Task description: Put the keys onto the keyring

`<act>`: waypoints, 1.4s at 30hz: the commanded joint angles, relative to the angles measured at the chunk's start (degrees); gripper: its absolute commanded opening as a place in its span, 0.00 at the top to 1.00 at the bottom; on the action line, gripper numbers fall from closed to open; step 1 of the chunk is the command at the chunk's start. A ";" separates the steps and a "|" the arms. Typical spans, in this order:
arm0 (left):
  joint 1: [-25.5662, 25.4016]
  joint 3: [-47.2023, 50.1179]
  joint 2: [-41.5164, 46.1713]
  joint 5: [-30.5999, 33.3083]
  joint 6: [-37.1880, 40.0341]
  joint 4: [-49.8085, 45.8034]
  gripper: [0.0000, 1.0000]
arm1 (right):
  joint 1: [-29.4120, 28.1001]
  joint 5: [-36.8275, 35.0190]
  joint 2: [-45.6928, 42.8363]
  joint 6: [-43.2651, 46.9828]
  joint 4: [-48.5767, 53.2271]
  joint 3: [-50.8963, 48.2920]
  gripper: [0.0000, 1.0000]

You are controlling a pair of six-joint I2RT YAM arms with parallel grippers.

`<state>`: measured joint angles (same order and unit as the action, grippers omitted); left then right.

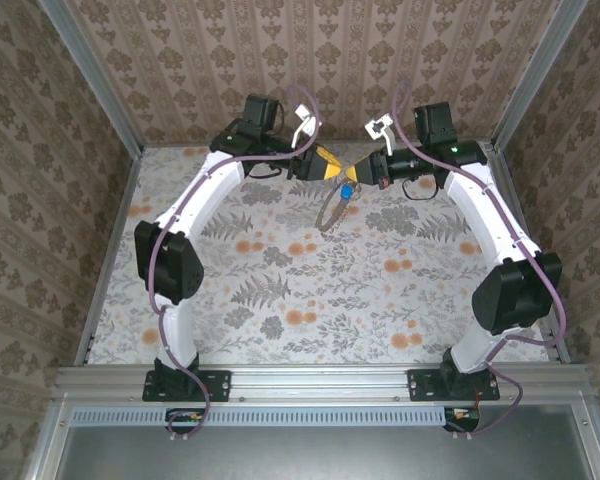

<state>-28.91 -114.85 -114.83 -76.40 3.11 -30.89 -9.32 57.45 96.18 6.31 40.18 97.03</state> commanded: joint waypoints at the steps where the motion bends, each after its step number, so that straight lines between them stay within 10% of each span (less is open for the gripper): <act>1: -0.52 -2.24 -1.27 -1.93 1.81 -1.01 0.73 | -0.30 1.00 0.39 1.33 0.49 2.38 1.00; 42: -0.45 0.92 -1.01 0.21 1.13 2.12 0.68 | -0.25 0.14 0.06 0.54 -1.62 0.93 1.00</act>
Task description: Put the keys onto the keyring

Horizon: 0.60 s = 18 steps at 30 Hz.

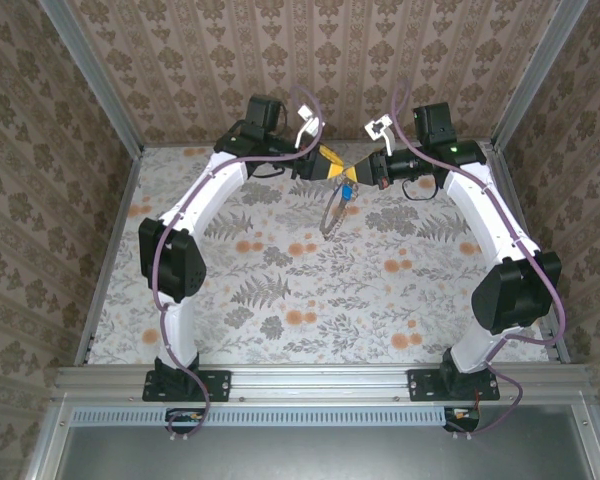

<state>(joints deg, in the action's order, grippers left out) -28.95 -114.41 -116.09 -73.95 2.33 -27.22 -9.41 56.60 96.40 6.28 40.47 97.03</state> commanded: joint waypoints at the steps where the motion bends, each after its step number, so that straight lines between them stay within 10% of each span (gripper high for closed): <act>1: -0.41 0.50 0.31 -2.28 2.17 -1.83 0.68 | -0.10 0.97 -0.16 0.45 -1.94 0.93 1.00; 18: -1.71 0.30 -0.76 -3.00 3.37 -2.99 0.77 | 0.01 0.97 -0.15 -0.30 -3.20 0.60 1.00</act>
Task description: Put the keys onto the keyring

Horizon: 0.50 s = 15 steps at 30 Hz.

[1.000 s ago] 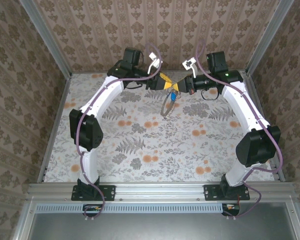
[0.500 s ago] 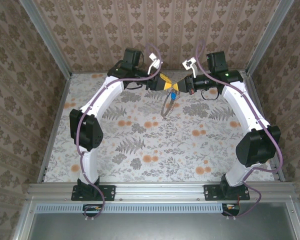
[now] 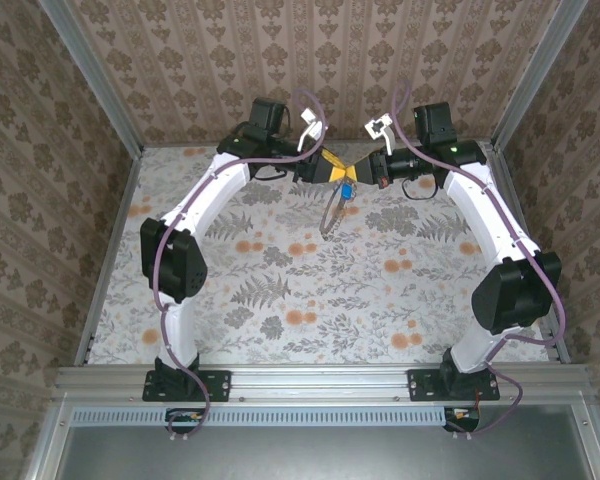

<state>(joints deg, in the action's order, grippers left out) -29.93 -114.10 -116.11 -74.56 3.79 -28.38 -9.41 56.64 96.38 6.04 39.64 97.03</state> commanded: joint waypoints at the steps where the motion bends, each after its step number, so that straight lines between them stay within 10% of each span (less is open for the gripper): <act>1: -0.82 -0.14 -0.73 -2.43 2.15 -2.08 0.78 | 0.01 0.93 -0.10 -0.07 -2.44 0.44 1.00; 15: -1.40 0.19 -0.43 -3.39 4.80 -4.61 0.84 | 0.45 0.57 -0.03 -0.68 -3.27 0.13 1.00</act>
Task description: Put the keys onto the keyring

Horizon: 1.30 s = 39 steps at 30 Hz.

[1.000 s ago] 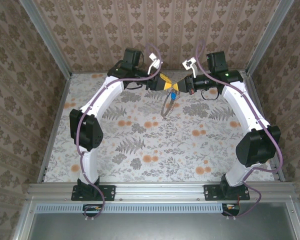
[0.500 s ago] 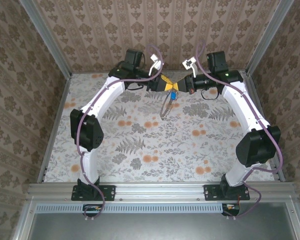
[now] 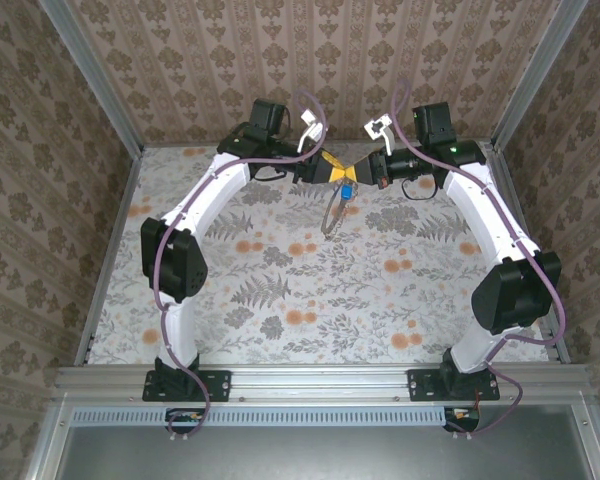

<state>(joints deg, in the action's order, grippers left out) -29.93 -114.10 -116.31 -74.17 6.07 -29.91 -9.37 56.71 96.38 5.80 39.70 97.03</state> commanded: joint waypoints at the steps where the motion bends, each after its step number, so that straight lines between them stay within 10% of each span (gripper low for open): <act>1: -1.44 0.15 -0.10 -3.79 2.88 -3.43 0.87 | 0.46 0.51 -0.05 -0.53 -3.39 0.14 1.00; 14: -2.33 2.35 0.59 -1.30 -1.31 2.75 1.00 | 0.42 2.22 -1.05 -3.68 -7.08 -1.30 1.00; 19: -1.88 7.27 2.97 2.35 -11.72 16.93 1.00 | 2.35 2.00 -5.33 -10.01 -16.38 -6.55 0.64; 39: -2.28 9.26 8.78 7.20 -20.63 27.97 1.00 | 5.87 0.05 -22.05 -28.96 -50.29 -37.74 0.52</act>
<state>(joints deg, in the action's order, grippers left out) -31.86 -104.64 -110.06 -67.20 -12.71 -5.10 -2.70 56.14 75.29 -20.14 -3.70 60.36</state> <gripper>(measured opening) 0.044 0.479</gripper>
